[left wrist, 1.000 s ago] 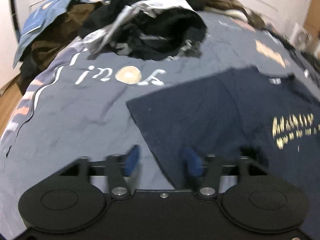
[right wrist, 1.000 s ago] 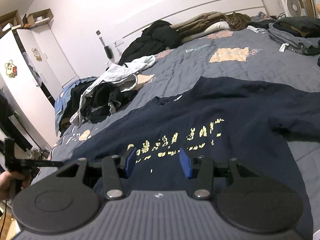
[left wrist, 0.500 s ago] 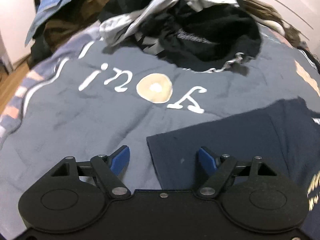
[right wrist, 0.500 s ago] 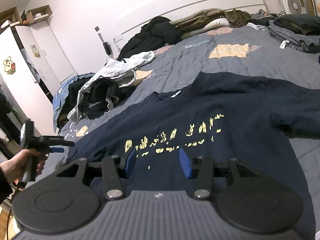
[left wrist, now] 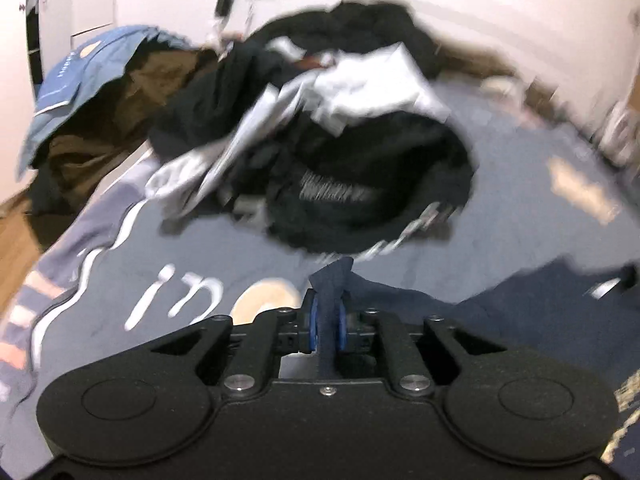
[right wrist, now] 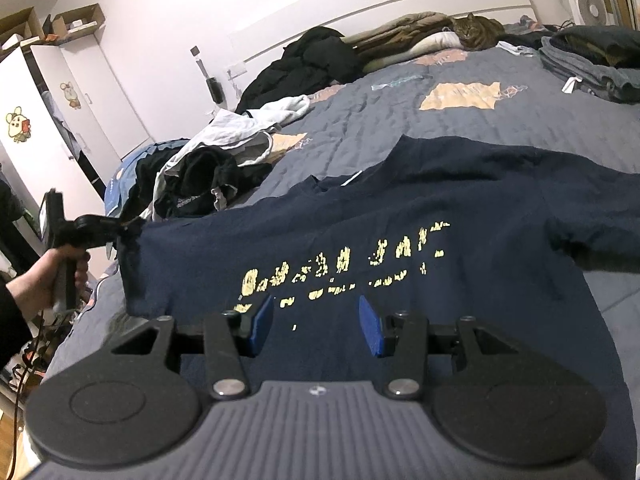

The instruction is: Fold clothes

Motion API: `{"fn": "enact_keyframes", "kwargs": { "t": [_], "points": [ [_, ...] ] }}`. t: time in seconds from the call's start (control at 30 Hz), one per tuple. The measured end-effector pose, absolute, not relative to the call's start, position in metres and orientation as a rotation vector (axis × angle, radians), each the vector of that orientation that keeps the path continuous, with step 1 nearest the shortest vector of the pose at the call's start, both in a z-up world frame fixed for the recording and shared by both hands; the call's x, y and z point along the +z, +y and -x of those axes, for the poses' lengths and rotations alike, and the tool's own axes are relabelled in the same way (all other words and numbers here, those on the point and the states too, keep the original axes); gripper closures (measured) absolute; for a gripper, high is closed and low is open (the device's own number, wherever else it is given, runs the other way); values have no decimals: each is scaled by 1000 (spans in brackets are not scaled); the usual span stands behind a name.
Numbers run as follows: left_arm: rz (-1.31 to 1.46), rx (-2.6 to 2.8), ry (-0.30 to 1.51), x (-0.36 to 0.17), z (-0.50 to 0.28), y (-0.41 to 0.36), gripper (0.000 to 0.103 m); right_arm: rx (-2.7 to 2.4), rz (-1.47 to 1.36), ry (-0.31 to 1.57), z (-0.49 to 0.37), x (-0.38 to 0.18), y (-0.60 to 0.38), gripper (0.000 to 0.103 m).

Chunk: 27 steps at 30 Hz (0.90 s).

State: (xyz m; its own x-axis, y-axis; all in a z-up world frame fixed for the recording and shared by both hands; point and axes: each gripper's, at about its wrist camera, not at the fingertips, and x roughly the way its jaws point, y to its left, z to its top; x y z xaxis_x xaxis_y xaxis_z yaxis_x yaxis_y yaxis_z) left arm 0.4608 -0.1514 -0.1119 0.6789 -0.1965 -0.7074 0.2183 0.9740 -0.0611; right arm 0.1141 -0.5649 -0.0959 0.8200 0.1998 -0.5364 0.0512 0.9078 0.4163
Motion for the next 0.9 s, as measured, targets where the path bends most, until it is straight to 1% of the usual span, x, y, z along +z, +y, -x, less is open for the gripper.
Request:
{"fn": "enact_keyframes", "kwargs": {
  "t": [0.03, 0.07, 0.1, 0.13, 0.17, 0.27, 0.33, 0.53, 0.63, 0.77, 0.9],
  "points": [
    [-33, -206, 810, -117, -459, -150, 80, 82, -433, 612, -115, -97, -565, 56],
    [-17, -186, 813, -119, -455, -146, 70, 82, -434, 616, -115, -97, -564, 56],
    [7, -175, 802, -119, -449, -140, 63, 83, -435, 619, -115, -98, -564, 56],
    [29, -165, 786, -117, -443, -133, 50, 84, -434, 621, -116, -98, -564, 56],
    [44, -157, 770, -112, -434, -128, 42, 85, -432, 620, -115, -98, -564, 56],
    [28, -214, 738, -93, -416, -129, 41, 78, -440, 609, -114, -95, -567, 56],
    [-30, -304, 717, -77, -410, -153, 41, 72, -452, 599, -113, -92, -569, 56],
    [-198, -624, 662, -50, -409, -289, 41, 52, -471, 560, -109, -82, -582, 56],
    [-299, -754, 656, -55, -412, -373, 41, 23, -482, 540, -108, -78, -595, 56],
    [-377, -877, 664, -78, -421, -473, 41, -13, -519, 525, -107, -78, -613, 56],
    [-569, -905, 669, -109, -445, -538, 43, -37, -525, 532, -110, -84, -624, 56]
  ]
}}
